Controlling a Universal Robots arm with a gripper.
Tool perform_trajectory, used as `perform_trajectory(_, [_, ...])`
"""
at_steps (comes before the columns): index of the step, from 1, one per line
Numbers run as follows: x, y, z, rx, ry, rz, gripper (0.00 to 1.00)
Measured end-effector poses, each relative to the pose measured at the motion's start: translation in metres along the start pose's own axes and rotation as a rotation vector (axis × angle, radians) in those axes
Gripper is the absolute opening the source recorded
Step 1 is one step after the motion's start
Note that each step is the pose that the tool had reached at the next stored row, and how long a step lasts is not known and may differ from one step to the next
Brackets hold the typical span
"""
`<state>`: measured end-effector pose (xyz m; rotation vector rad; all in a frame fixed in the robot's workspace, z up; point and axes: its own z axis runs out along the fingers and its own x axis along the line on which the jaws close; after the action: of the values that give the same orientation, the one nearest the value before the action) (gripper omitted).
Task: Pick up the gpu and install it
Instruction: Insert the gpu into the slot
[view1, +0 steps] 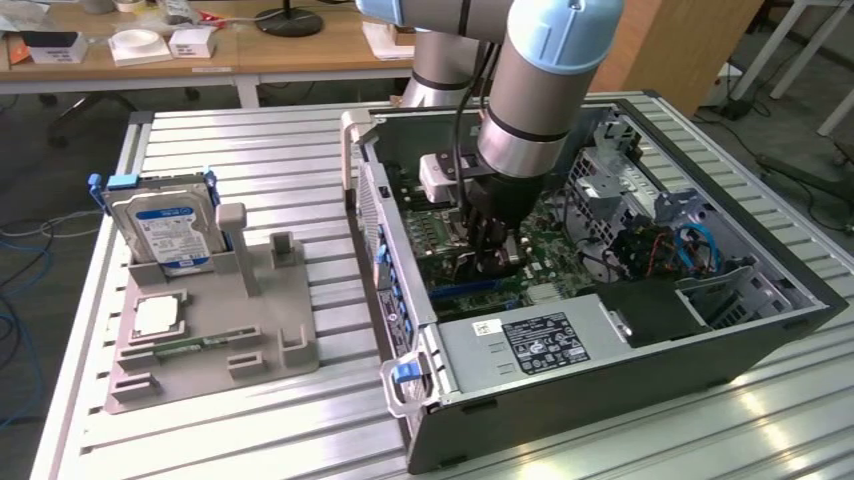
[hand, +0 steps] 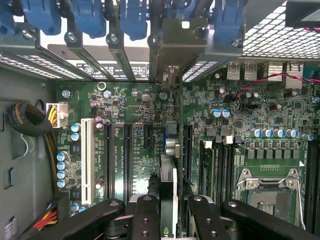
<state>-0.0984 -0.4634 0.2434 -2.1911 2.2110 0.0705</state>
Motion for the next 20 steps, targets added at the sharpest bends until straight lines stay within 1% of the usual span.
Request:
perform_trajectory(13, [0.0000, -0.0017, 0.0000, 0.0001, -0.0001, 0.000, 0.27])
perform_trajectory(20, [0.0001, -0.0018, 0.0022, -0.0001, 0.0000, 0.000, 0.27])
